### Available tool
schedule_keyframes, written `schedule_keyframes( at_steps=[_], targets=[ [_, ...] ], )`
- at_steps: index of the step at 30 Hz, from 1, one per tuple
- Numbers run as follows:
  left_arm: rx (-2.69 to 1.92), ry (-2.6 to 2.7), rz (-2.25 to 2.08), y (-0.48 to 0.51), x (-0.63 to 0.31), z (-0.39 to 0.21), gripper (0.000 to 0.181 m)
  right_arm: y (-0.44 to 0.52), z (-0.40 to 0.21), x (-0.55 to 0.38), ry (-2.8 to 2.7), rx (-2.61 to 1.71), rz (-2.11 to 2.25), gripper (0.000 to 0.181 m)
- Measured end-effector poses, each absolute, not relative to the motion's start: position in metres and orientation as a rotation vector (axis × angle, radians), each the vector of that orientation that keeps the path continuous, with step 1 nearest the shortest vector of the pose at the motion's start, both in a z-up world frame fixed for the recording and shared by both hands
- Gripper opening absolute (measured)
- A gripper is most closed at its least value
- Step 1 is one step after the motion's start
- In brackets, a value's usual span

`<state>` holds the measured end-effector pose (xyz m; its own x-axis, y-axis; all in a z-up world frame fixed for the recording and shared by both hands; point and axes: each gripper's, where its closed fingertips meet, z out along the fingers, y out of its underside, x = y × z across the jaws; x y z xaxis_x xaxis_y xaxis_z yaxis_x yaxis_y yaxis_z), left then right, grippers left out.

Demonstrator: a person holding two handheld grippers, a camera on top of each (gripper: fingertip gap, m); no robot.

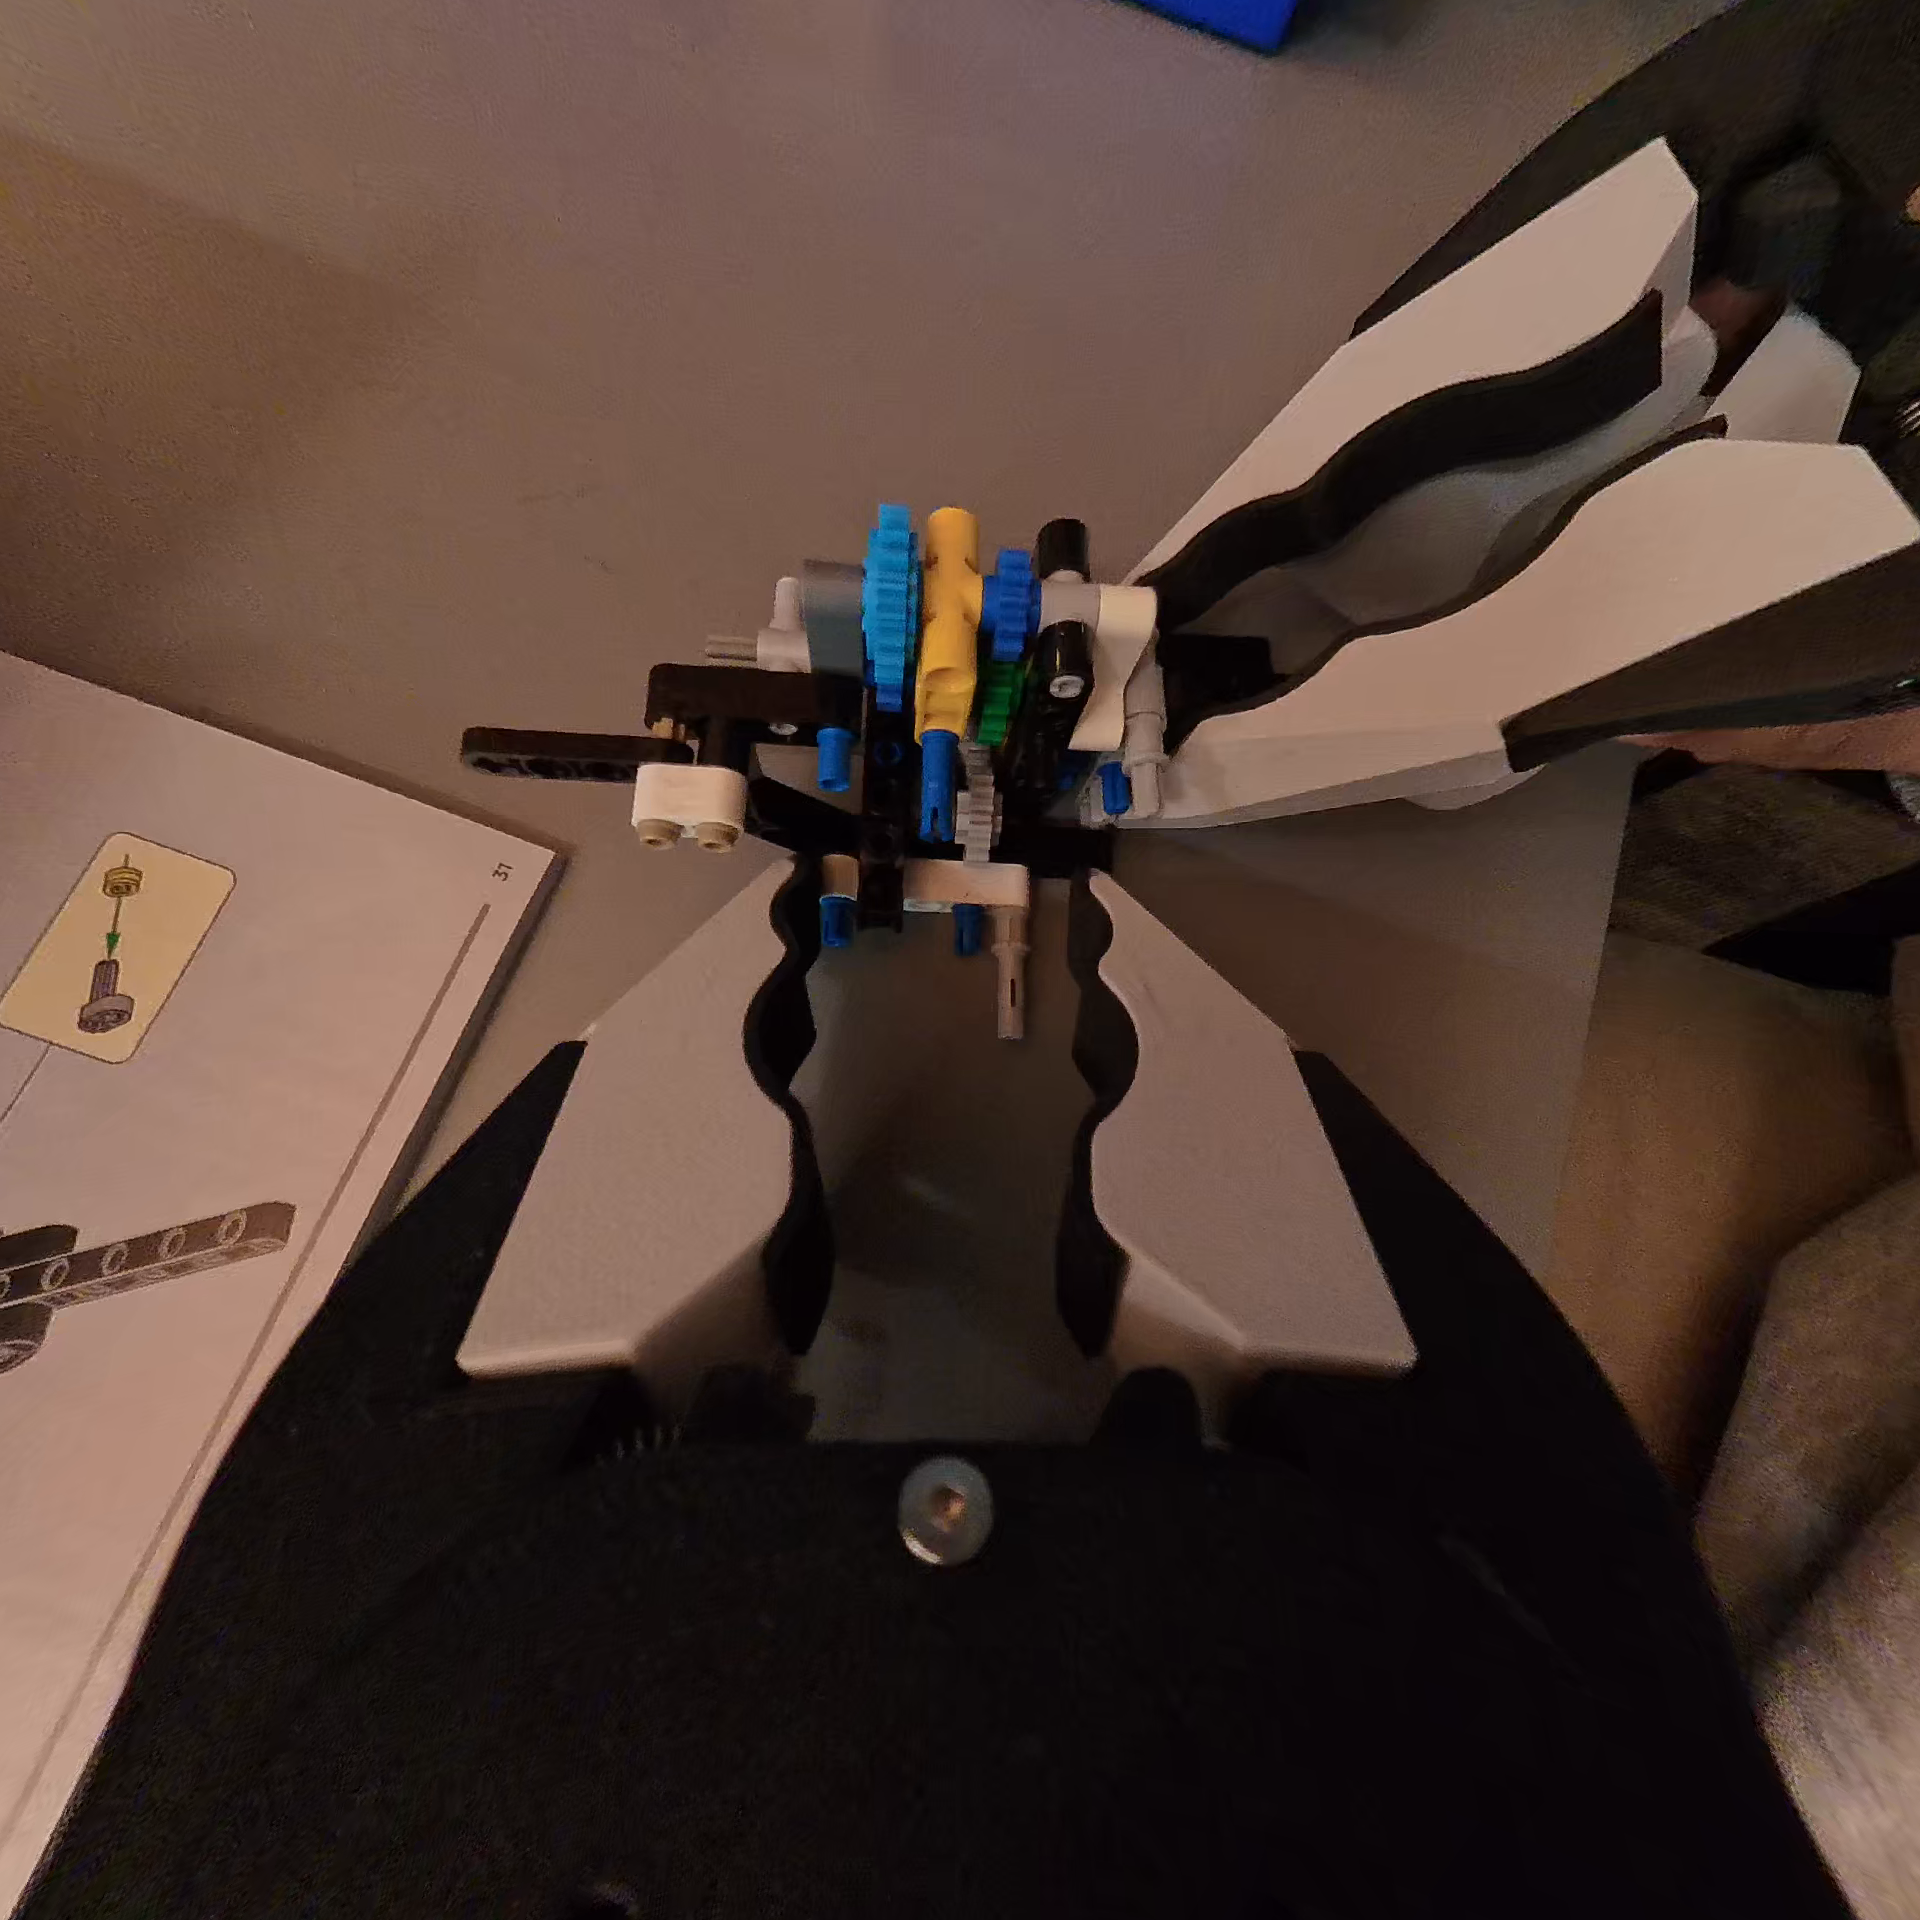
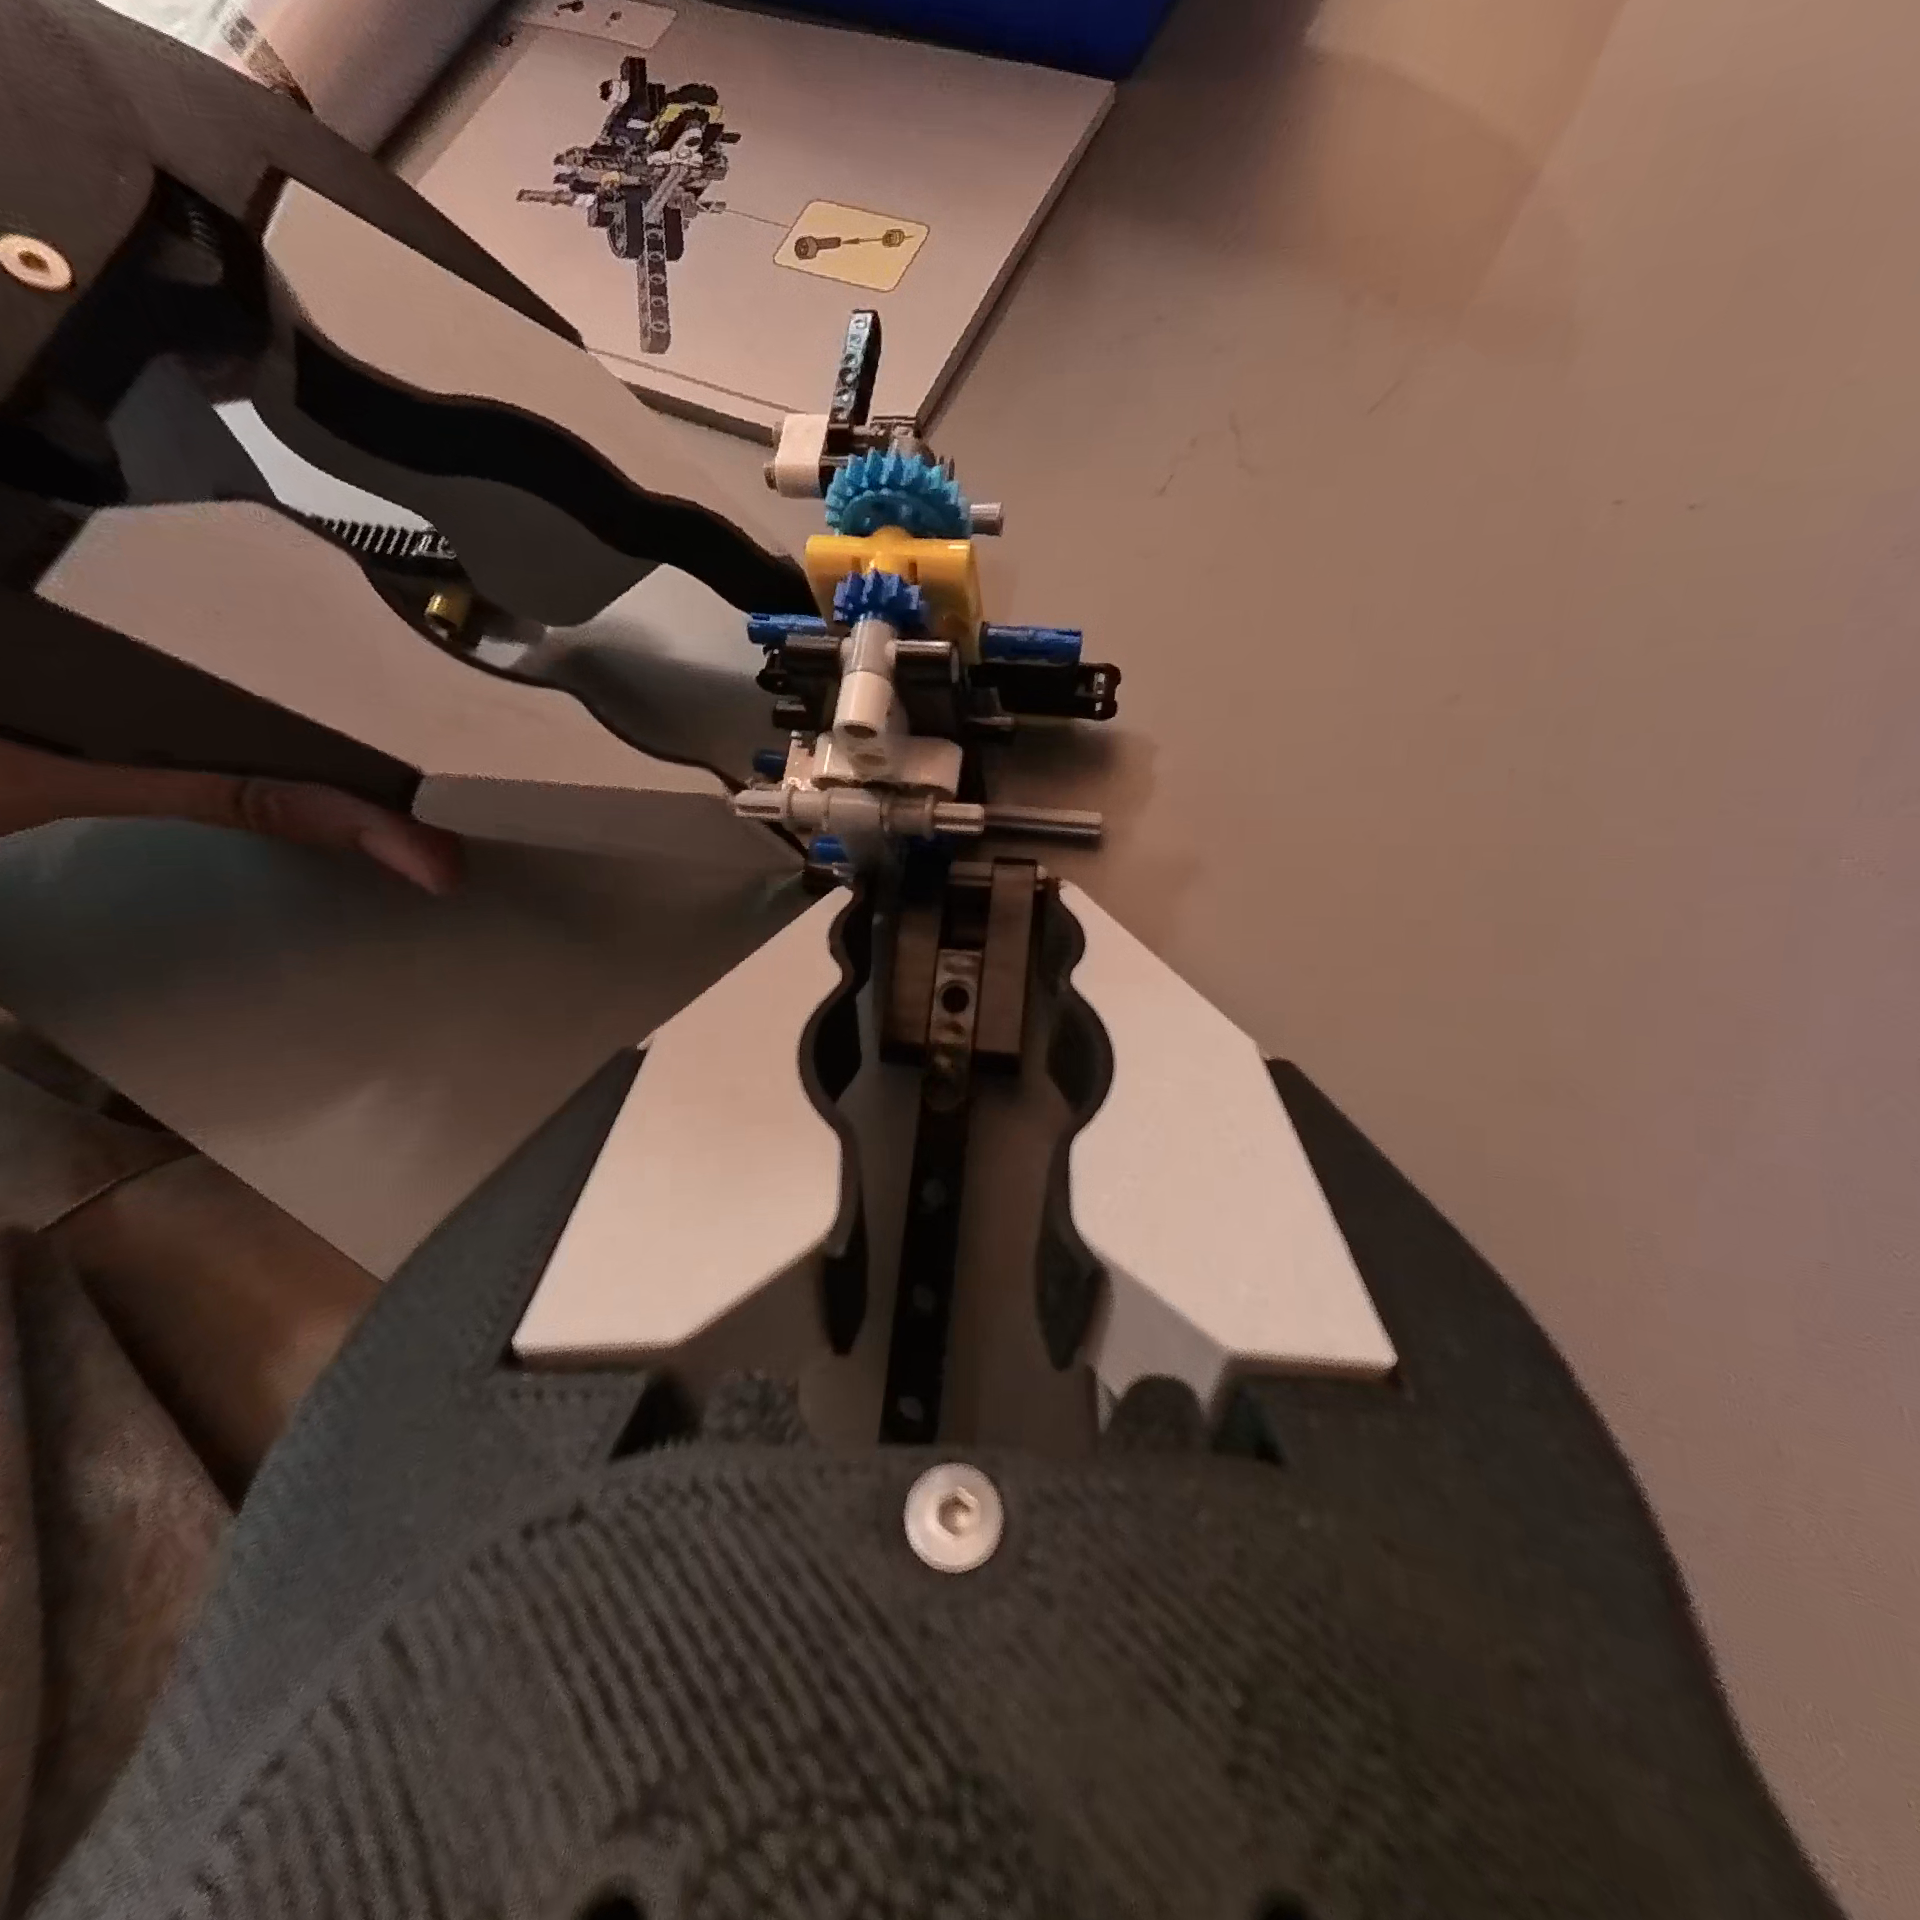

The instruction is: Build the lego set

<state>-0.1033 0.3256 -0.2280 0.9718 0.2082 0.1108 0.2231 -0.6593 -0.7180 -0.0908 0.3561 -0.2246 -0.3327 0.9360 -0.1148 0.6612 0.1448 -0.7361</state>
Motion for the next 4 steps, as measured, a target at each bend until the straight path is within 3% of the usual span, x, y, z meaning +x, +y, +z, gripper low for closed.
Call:
schedule_keyframes(
  at_steps=[1,4],
  targets=[
    [-2.306,-0.304,-0.033,0.3256,-0.1034,-0.2278,0.047,0.3560,-0.2246,-0.0908,-2.058,-1.532,1.014,0.032],
    [-2.311,-0.298,-0.016,0.3256,-0.1035,-0.2282,0.046,0.3560,-0.2246,-0.0909,-2.058,-1.532,1.015,0.032]
  ],
)
